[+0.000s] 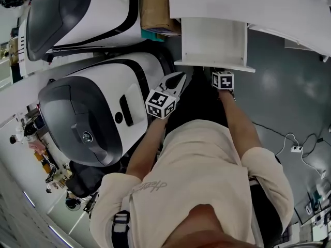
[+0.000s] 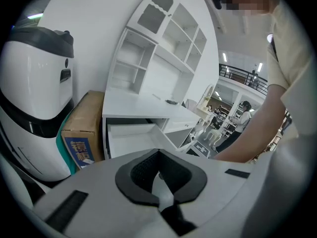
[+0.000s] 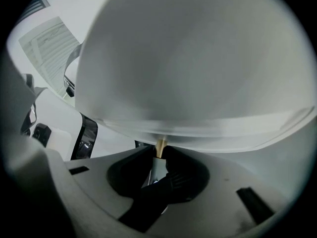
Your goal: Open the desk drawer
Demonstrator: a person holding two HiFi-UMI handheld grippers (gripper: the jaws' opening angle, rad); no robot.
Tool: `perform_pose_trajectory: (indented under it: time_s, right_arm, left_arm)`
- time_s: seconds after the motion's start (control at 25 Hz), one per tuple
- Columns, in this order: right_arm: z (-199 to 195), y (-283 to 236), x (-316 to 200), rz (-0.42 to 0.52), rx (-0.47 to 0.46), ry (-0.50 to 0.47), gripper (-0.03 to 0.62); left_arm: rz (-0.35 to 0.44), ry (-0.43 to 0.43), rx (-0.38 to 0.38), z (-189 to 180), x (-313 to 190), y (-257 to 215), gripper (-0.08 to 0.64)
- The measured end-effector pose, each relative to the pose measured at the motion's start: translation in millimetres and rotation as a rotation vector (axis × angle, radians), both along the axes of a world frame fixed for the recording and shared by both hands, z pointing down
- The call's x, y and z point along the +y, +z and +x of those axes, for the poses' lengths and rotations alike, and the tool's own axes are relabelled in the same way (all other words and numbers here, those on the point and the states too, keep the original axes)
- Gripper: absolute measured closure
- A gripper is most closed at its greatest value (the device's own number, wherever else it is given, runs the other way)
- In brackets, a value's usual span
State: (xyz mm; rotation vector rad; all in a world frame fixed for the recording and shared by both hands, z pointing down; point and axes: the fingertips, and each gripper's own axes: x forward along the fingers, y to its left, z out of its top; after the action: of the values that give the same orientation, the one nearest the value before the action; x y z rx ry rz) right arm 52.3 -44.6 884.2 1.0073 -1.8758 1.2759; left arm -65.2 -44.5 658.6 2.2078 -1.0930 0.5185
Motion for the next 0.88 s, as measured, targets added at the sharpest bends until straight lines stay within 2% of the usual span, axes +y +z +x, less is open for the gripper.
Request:
perform_pose_trajectory:
  time_s: [0.44, 0.56, 0.88]
  right_arm:
    - [4.9, -6.4, 8.4, 0.024, -0.002, 0.014, 0.511]
    - [12.6, -17.0, 18.4, 0.098, 0.016, -0.024, 0.508]
    - [42.9, -86.7, 56.2, 0.216, -0.08, 0.007, 0.508]
  left_arm:
    - [0.013, -0.026, -0.006, -4.7, 34.1, -3.2, 0.56]
    - [0.021, -0.017, -0.006, -5.3, 43.8, -6.9, 0.56]
    - [0.054, -0.004, -0.014, -5.4, 57.1, -21.5, 0.56]
